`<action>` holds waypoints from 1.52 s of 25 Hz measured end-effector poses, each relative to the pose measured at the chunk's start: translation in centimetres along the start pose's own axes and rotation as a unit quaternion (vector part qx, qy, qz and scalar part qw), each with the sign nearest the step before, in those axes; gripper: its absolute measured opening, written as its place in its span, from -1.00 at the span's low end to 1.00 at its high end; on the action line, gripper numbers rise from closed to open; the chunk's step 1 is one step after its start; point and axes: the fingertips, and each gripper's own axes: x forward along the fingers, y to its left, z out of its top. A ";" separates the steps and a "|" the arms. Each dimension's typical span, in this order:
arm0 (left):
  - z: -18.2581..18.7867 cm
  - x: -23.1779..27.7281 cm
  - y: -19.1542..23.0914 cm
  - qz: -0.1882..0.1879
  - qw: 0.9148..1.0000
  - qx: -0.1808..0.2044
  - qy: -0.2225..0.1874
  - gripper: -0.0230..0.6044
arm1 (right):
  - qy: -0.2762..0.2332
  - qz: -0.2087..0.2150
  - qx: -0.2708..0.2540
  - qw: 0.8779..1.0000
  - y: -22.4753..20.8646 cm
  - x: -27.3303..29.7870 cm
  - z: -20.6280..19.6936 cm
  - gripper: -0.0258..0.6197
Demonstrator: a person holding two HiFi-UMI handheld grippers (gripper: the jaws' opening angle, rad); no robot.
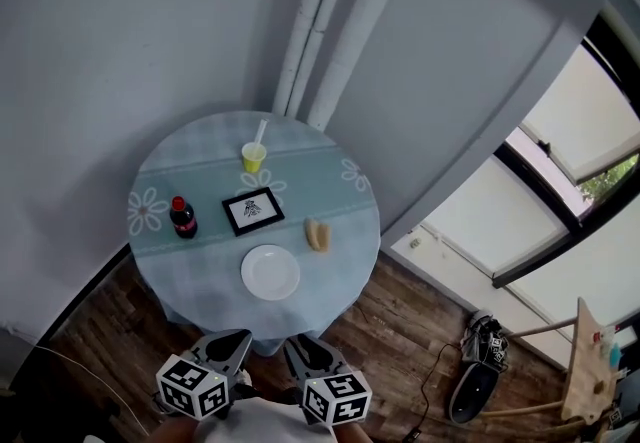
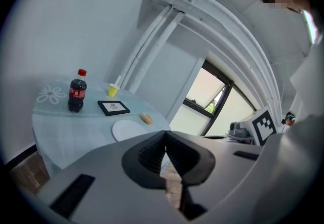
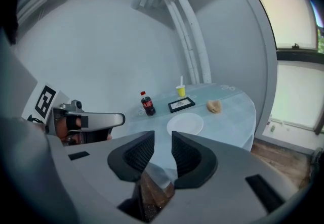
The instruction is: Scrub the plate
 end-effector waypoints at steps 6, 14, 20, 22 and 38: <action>1.3 0.3 1.4 -0.005 1.000 0.006 -0.006 -0.90 | -0.013 0.003 0.003 1.000 0.2 1.2 1.1 -0.45; 1.8 0.5 3.9 0.033 0.999 -0.010 -0.008 -0.90 | -0.028 -0.036 -0.011 0.999 -4.4 3.0 4.6 -0.45; 3.4 1.1 6.3 0.078 0.997 -0.023 -0.017 -0.90 | -0.015 -0.062 -0.037 0.997 -9.3 6.6 8.1 -0.45; 4.1 1.5 7.0 0.091 0.995 -0.025 -0.020 -0.90 | -0.006 -0.067 -0.047 0.997 -10.8 8.1 9.0 -0.45; 6.9 5.3 10.2 0.201 0.976 -0.067 -0.053 -0.90 | 0.114 -0.059 -0.110 0.986 -19.7 18.2 8.7 -0.44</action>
